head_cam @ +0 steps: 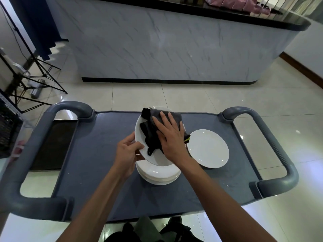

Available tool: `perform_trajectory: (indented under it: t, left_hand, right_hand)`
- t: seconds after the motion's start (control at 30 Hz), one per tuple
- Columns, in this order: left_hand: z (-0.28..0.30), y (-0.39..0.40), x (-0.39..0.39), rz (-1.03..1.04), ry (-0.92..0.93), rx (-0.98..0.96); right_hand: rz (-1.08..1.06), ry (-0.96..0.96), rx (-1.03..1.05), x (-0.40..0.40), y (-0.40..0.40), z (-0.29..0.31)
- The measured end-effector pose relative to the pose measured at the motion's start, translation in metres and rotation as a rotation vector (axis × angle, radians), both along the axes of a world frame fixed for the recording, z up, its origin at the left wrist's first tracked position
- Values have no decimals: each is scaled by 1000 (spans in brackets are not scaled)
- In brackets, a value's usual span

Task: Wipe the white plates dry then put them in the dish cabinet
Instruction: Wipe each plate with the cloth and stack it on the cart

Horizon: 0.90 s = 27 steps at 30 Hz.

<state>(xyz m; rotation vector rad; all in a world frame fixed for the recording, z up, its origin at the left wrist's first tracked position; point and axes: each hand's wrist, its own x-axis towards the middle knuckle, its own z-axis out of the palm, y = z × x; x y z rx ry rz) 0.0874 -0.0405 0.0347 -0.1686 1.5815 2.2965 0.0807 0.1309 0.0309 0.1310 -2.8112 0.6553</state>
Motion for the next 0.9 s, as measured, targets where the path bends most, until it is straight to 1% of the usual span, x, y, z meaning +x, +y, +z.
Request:
perform_trajectory:
  t: [0.17, 0.43, 0.57, 0.73, 0.9]
  left_hand:
    - [2, -9, -3, 34, 10, 8]
    - [2, -11, -5, 62, -20, 0]
    - [3, -11, -5, 36, -13, -15]
    - [2, -10, -2, -24, -4, -30]
    - [2, -9, -2, -58, -2, -30]
  right_hand:
    - [31, 45, -25, 24, -10, -10]
    - [-21, 51, 23, 41, 4, -23]
    - [-55, 59, 33, 34, 12, -17]
    - [-156, 6, 25, 11, 24, 1]
    - [-153, -11, 64, -6, 22, 10]
